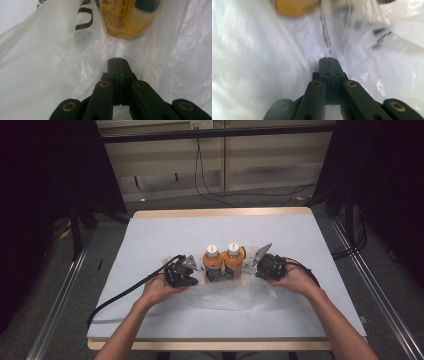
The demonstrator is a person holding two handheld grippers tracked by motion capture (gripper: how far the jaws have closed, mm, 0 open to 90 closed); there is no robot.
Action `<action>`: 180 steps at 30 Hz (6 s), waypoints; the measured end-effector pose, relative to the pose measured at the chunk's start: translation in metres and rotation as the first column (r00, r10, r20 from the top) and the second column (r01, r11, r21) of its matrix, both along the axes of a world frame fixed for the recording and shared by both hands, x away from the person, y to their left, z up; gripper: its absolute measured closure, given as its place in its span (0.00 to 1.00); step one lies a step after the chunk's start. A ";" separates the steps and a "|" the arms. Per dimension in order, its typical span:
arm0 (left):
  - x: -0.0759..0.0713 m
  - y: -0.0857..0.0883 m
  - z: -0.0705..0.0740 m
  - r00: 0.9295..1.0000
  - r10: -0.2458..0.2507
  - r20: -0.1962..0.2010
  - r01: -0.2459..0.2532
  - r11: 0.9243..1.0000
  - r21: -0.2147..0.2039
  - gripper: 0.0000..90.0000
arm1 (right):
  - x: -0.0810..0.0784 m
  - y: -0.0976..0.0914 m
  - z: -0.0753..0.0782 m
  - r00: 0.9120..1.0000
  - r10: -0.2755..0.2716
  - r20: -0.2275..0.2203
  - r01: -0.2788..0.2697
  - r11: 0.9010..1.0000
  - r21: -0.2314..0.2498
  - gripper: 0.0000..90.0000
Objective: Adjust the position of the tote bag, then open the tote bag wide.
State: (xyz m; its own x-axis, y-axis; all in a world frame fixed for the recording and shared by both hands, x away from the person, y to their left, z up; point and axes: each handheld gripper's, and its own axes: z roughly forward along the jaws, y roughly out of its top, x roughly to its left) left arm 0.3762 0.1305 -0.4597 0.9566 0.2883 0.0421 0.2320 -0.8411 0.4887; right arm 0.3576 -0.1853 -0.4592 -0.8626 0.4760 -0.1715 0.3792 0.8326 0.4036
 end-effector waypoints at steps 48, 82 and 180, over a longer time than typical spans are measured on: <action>0.017 0.015 0.001 0.997 0.045 0.067 -0.049 0.996 0.068 1.00 | 0.006 -0.008 0.005 0.999 0.018 -0.051 -0.025 0.988 -0.151 1.00; 0.001 0.051 0.002 0.999 0.052 -0.002 -0.052 0.998 0.034 1.00 | -0.013 -0.060 0.003 0.999 -0.029 0.026 0.034 0.977 -0.210 1.00; -0.075 -0.040 -0.018 0.995 -0.087 -0.039 0.072 0.955 -0.288 1.00 | 0.095 0.055 -0.020 0.972 -0.234 -0.033 0.231 0.913 0.336 1.00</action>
